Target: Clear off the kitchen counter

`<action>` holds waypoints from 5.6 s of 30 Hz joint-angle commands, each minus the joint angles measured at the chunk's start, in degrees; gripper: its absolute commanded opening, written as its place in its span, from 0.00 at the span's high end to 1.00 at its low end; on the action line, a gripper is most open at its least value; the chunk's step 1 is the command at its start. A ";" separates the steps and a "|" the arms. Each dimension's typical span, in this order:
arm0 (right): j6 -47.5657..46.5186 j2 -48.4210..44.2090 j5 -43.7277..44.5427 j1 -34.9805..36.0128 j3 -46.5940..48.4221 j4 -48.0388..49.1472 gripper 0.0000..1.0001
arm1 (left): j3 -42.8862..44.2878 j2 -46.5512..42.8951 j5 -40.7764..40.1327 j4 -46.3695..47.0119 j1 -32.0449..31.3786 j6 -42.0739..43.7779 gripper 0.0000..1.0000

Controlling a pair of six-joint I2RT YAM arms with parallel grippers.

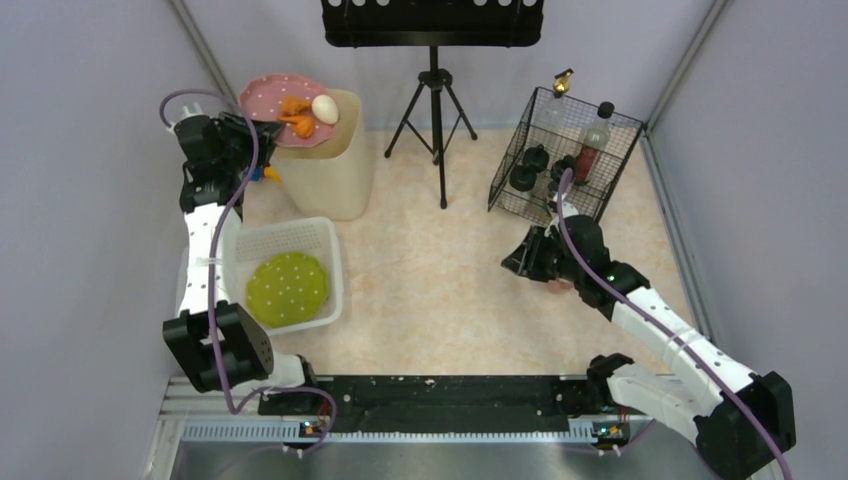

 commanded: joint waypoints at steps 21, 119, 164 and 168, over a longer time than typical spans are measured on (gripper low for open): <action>-0.16 -1.25 -3.10 -0.56 -4.88 5.68 0.67 | 13.35 6.52 -4.25 5.00 2.03 13.88 1.00; 0.02 -6.85 -8.68 -0.59 -14.10 10.47 0.66 | -26.37 -32.97 3.03 -10.46 -21.27 12.46 1.00; -4.11 0.64 -12.83 -0.50 -11.94 9.38 0.66 | -55.64 -62.61 4.25 -12.68 16.09 -1.86 1.00; -4.37 0.72 -13.77 -0.42 -11.99 9.54 0.66 | -49.18 -63.78 -3.32 -21.93 16.49 2.17 1.00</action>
